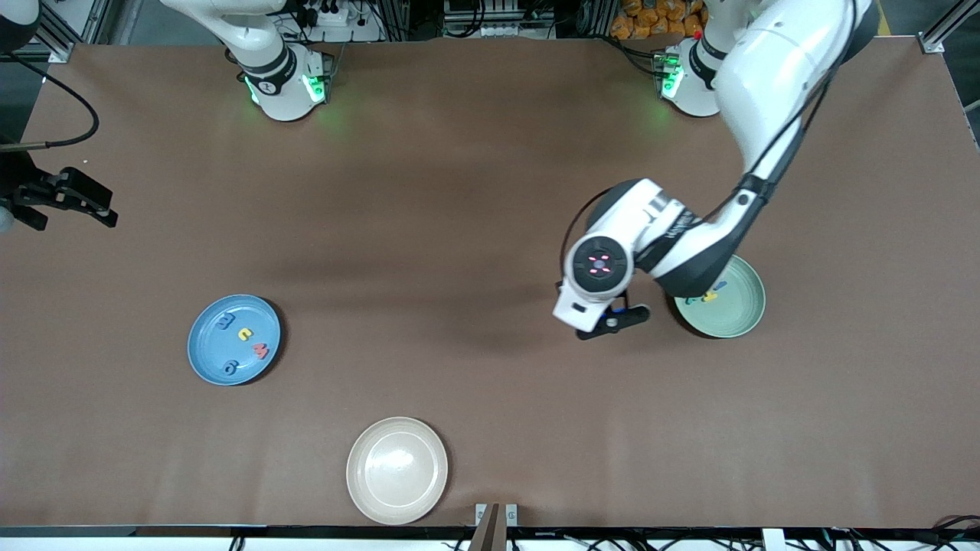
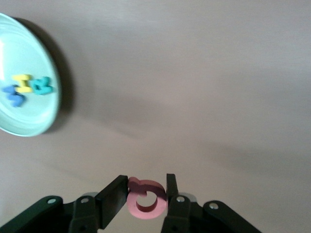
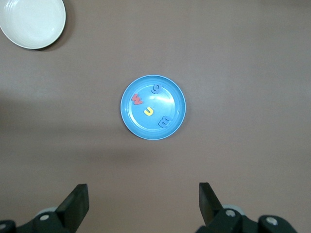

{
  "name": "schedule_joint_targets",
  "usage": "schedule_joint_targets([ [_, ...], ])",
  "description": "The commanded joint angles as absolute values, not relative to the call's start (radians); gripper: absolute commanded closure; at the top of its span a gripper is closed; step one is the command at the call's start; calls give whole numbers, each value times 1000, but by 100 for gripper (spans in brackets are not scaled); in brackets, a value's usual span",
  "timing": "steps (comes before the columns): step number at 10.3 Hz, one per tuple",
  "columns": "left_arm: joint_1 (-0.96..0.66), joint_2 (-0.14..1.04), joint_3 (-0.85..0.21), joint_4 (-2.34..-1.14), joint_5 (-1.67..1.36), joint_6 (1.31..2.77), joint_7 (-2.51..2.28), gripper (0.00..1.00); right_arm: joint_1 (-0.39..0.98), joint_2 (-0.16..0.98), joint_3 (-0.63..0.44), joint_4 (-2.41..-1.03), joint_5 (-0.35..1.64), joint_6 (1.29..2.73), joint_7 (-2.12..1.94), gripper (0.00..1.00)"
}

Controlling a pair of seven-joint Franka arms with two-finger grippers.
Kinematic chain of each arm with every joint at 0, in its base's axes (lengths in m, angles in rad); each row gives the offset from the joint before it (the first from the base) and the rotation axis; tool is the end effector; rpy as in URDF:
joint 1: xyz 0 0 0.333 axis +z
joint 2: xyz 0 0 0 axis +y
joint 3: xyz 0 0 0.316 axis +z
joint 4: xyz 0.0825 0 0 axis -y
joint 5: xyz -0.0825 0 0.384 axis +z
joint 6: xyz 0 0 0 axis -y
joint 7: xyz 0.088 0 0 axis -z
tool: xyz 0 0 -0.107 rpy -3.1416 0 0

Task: Sort upper and lower case letters into plates
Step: 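Carry the pink O to the green plate and release it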

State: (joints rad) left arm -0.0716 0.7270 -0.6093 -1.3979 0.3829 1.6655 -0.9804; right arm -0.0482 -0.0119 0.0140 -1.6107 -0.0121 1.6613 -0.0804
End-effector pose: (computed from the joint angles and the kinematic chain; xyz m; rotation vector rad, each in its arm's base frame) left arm 0.5951 -0.3330 0.3063 -2.8791 -0.3694 0.3623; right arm 0.5590 -0.0203 0.6204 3.1234 0.0733 0.0964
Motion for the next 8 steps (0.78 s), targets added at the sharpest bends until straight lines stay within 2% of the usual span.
schedule_joint_targets([
  [1, 56, 618, -618, -1569, 383, 1687, -884, 100, -48, -2, 18, -1547, -18, 1597, -83, 0],
  [3, 145, 572, -620, -1670, 383, 1764, -839, 100, -46, -2, 20, -1513, -17, 1559, -83, 0],
  [8, 374, 565, -623, -1802, 385, 1919, -628, 100, -43, -2, 20, -1503, -17, 1534, -78, 0],
])
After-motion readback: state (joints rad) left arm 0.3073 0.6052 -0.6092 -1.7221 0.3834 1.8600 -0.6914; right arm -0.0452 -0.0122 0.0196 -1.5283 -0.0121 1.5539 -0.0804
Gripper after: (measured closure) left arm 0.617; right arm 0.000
